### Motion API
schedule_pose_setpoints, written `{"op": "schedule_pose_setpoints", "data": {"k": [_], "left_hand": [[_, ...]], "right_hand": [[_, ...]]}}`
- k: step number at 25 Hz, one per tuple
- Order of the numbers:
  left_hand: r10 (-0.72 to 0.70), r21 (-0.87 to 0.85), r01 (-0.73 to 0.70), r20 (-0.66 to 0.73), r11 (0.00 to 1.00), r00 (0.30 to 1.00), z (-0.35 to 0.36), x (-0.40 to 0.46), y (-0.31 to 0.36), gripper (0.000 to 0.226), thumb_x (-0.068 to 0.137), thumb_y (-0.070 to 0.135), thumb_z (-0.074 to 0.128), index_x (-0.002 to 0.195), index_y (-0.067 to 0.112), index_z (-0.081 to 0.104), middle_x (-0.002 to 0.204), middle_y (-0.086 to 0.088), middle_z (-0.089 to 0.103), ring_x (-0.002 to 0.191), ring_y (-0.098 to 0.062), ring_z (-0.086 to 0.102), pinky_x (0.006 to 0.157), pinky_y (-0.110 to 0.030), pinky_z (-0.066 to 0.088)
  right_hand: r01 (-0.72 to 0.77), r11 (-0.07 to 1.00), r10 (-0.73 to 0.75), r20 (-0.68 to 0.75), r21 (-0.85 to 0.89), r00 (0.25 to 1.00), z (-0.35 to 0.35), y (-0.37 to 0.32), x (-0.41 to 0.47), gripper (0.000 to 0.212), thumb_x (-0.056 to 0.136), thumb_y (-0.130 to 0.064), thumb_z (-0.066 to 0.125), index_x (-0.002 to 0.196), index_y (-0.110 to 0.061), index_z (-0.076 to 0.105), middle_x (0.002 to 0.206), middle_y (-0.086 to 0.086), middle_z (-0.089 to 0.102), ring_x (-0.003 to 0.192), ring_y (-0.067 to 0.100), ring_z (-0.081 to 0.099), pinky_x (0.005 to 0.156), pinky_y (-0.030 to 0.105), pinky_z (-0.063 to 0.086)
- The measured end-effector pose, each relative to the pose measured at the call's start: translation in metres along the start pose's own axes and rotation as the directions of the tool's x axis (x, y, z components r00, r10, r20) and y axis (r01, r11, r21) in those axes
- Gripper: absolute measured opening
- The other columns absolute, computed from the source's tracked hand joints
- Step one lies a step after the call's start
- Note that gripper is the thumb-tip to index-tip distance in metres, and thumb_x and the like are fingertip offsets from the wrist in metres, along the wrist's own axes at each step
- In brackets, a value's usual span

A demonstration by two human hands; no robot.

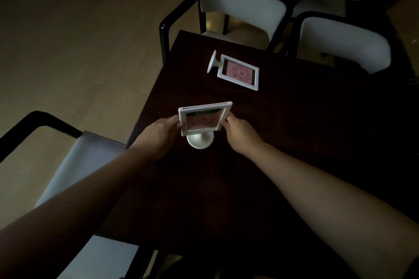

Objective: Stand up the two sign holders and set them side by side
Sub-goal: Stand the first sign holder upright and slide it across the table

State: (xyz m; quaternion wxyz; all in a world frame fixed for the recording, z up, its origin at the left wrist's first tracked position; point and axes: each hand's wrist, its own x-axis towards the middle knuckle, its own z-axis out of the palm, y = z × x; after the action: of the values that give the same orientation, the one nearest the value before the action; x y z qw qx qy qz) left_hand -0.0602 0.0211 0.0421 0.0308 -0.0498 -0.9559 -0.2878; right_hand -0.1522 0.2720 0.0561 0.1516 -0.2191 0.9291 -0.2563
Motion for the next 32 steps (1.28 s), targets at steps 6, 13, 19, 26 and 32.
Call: {"op": "schedule_pose_setpoints", "data": {"k": [6,13,19,26,32], "left_hand": [[-0.103,-0.161,0.103,0.007,0.981,0.995,0.019,-0.007,-0.007,0.036,0.097,0.058,0.033,0.12,0.034,0.048,0.097,0.018,0.059,0.089,0.001,0.052,0.072,-0.032,0.042],[-0.111,0.223,0.071,0.173,0.972,0.979,0.057,-0.042,-0.013,0.068,0.092,0.062,0.039,0.144,0.019,0.044,0.154,-0.005,0.04,0.15,-0.03,0.014,0.117,-0.057,0.019],[-0.035,0.359,-0.065,0.265,0.931,0.964,0.076,-0.043,-0.005,0.078,0.092,0.067,0.023,0.157,0.026,0.017,0.165,0.001,0.016,0.151,-0.025,-0.01,0.117,-0.059,0.005],[-0.066,0.354,-0.047,0.299,0.934,0.952,0.086,-0.046,-0.004,0.076,0.091,0.062,0.02,0.157,0.031,0.002,0.166,0.002,-0.001,0.149,-0.025,-0.019,0.118,-0.058,0.0],[-0.078,0.342,-0.042,0.33,0.939,0.941,0.09,-0.041,0.011,0.077,0.091,0.06,0.022,0.157,0.03,-0.003,0.166,0.001,-0.007,0.148,-0.026,-0.02,0.119,-0.057,-0.003]], "right_hand": [[-0.066,0.982,0.067,0.001,0.179,0.998,0.013,0.0,-0.011,0.031,0.104,-0.035,0.042,0.13,-0.02,0.048,0.115,0.004,0.066,0.101,0.024,0.064,0.078,0.039,0.051],[-0.109,0.994,0.111,0.104,-0.031,0.988,0.057,0.004,-0.041,0.046,0.104,-0.019,0.04,0.149,-0.009,0.039,0.158,0.01,0.034,0.147,0.025,0.024,0.116,0.04,0.026],[0.049,0.986,-0.015,0.203,-0.161,0.979,0.084,-0.007,-0.049,0.061,0.101,-0.011,0.036,0.158,-0.015,0.014,0.167,0.002,0.005,0.152,0.017,-0.005,0.121,0.036,0.004],[-0.009,0.974,0.057,0.206,-0.225,0.977,0.094,-0.009,-0.056,0.066,0.1,-0.012,0.037,0.158,-0.017,0.007,0.167,0.002,-0.003,0.151,0.019,-0.01,0.122,0.04,0.003],[-0.019,0.979,0.057,0.184,-0.203,0.981,0.086,-0.001,-0.063,0.068,0.099,-0.012,0.039,0.158,-0.016,0.007,0.167,0.003,-0.002,0.152,0.02,-0.007,0.122,0.04,0.005]]}}
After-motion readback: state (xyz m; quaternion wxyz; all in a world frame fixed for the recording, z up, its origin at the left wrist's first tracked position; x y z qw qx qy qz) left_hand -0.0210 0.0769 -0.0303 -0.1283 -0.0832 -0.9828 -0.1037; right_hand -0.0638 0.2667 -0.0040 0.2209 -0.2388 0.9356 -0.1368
